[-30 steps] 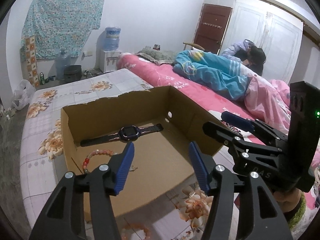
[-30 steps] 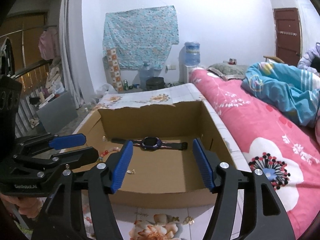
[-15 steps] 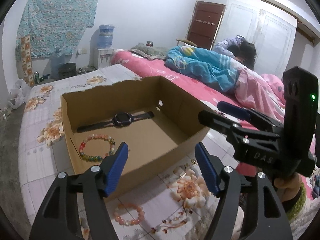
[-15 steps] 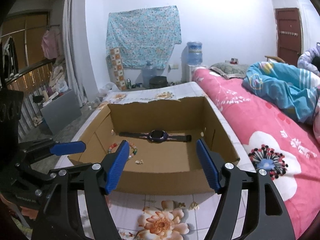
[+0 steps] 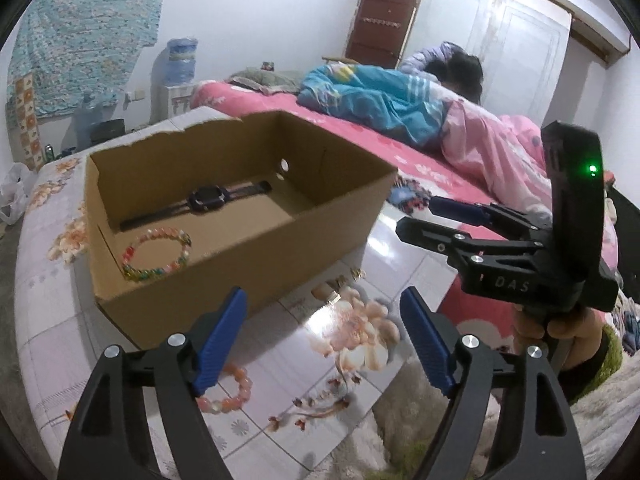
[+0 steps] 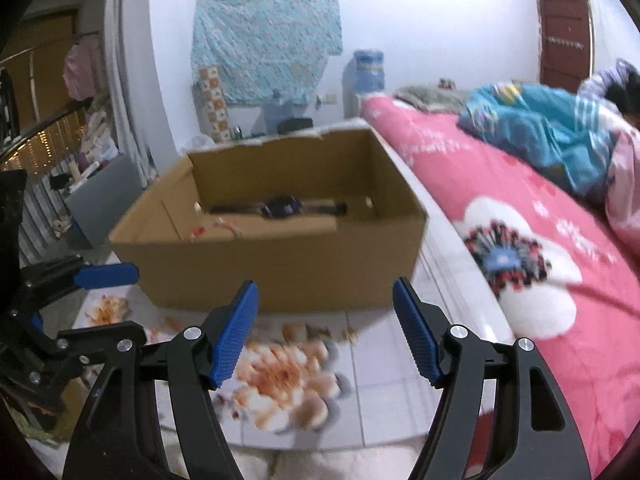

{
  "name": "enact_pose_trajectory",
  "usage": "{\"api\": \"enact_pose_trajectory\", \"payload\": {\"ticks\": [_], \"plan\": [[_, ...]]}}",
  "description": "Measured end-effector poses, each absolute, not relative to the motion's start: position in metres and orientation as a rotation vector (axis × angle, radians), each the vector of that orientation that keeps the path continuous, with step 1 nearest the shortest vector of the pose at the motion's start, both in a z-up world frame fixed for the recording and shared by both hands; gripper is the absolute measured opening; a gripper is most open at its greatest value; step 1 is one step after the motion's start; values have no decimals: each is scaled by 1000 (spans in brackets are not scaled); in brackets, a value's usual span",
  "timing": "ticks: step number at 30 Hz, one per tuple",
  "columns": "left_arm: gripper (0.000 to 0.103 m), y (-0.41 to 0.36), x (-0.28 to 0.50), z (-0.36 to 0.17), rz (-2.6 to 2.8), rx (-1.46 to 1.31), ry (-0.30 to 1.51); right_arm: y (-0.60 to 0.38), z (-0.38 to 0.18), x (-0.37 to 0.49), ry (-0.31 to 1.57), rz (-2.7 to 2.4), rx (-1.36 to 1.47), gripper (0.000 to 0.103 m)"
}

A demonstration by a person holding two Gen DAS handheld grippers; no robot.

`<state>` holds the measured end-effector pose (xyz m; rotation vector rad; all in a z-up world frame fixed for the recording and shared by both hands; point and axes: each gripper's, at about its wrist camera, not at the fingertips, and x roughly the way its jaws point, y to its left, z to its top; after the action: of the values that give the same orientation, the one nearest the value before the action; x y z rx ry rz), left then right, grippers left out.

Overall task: Organize jewelry
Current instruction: 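Withdraw the left tool from the box toward the earrings on the sheet, then move the right tool down to the small silver clip on the sheet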

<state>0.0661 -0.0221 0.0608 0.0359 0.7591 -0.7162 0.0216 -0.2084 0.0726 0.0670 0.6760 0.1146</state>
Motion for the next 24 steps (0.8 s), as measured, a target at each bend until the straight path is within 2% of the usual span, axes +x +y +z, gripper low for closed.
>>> {"api": "enact_pose_trajectory", "payload": {"ticks": [15,19,24], "plan": [[77,-52,70,13,-738,122,841,-222,22,19,824,132,148,66],[77,-59,72,9,-728,168,829,-218,15,25,839,160,154,62],[70,-70,76,4,-719,244,802,-216,10,31,846,182,156,56]]}}
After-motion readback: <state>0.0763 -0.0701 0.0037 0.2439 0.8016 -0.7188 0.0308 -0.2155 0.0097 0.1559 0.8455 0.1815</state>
